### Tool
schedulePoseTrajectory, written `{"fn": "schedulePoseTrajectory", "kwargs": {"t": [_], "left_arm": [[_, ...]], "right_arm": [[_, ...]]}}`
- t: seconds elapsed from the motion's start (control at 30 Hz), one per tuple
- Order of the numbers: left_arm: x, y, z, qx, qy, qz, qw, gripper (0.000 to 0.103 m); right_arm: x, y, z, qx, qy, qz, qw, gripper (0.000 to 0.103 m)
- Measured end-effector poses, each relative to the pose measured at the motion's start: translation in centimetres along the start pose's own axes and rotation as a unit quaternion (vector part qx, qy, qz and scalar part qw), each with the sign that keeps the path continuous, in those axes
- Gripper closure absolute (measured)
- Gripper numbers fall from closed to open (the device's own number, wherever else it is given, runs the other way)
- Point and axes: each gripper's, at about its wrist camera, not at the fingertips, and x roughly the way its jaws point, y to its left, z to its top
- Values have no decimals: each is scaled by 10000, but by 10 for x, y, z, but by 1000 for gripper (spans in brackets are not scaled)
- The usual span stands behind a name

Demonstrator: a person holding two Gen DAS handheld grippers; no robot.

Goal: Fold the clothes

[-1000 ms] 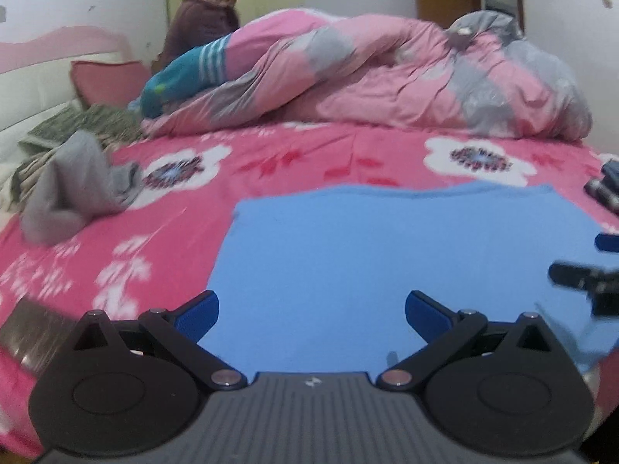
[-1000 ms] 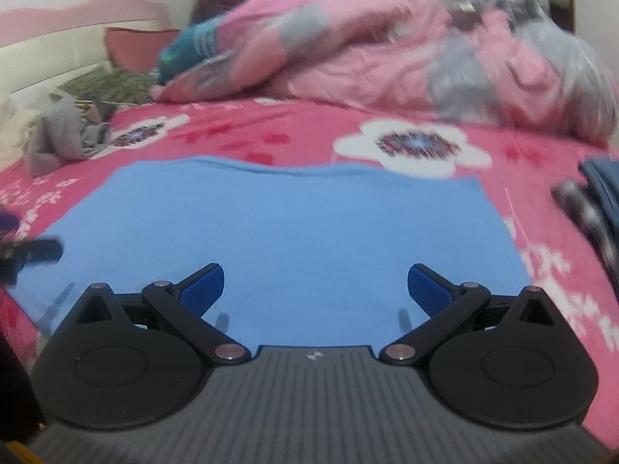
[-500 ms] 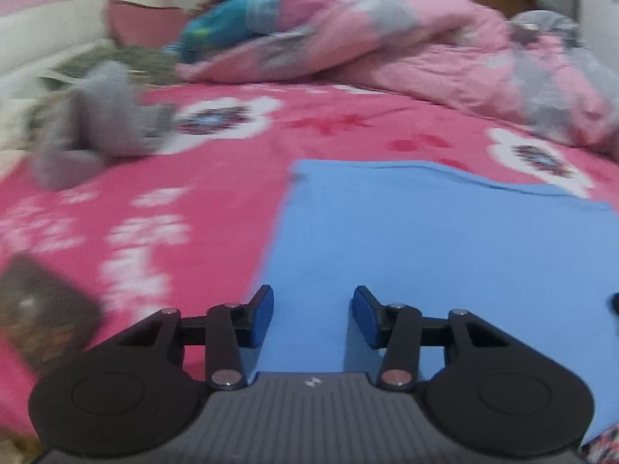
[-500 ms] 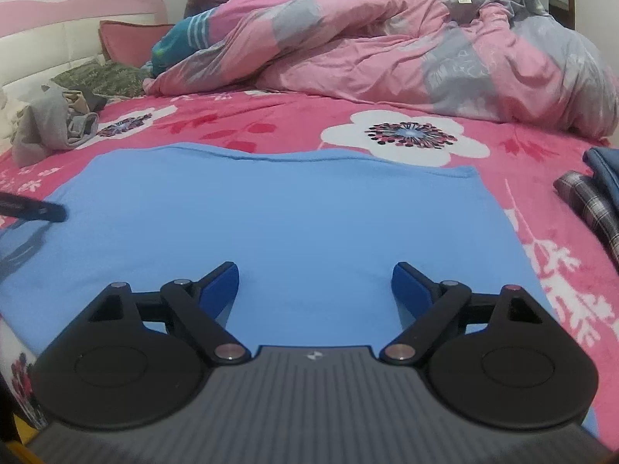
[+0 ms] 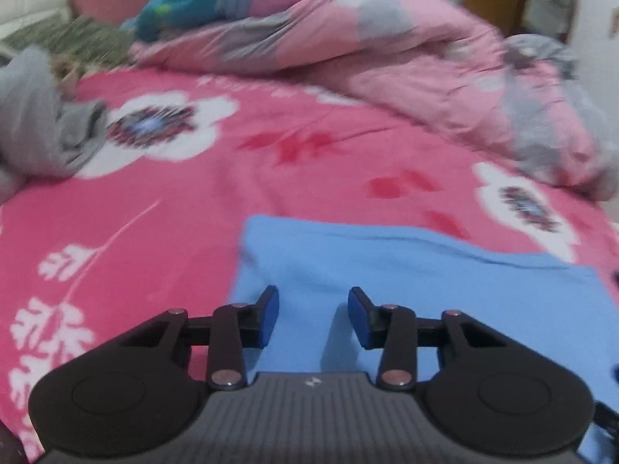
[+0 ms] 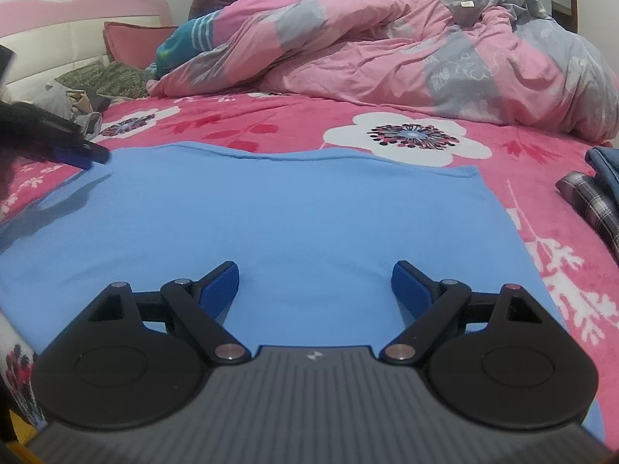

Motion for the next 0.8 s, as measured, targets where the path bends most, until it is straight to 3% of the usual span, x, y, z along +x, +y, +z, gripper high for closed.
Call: {"fn": "schedulePoseTrajectory", "kwargs": {"t": [0.03,0.17,0.27,0.33,0.47,0.63,0.8], "left_arm": [[-1,9,0,-131,-49,64,9999,67],[-11,27,5,-363,-258,296,9986,62],[-11,19,11,-305,-361,-67,9989,58],[-4,9,17,-222,-275,-169,9992,55],[5,16,25,-478,-76,110,9988,59],[-76,29,16,-451,-896,294,9945,47],[-138,26,-35,-187,-945,373,9947,45]], "right_arm": [[0,0,0,-2,7,7,10000,16],[0,-1,0,6,10,21,10000,16],[1,-1,-1,0,1,16,10000,16],[1,0,-1,-16,-3,5,10000,16],[1,0,-1,-17,8,0,10000,16],[1,-2,-1,2,3,25,10000,16],[-8,4,6,-84,-74,-40,9999,17]]}}
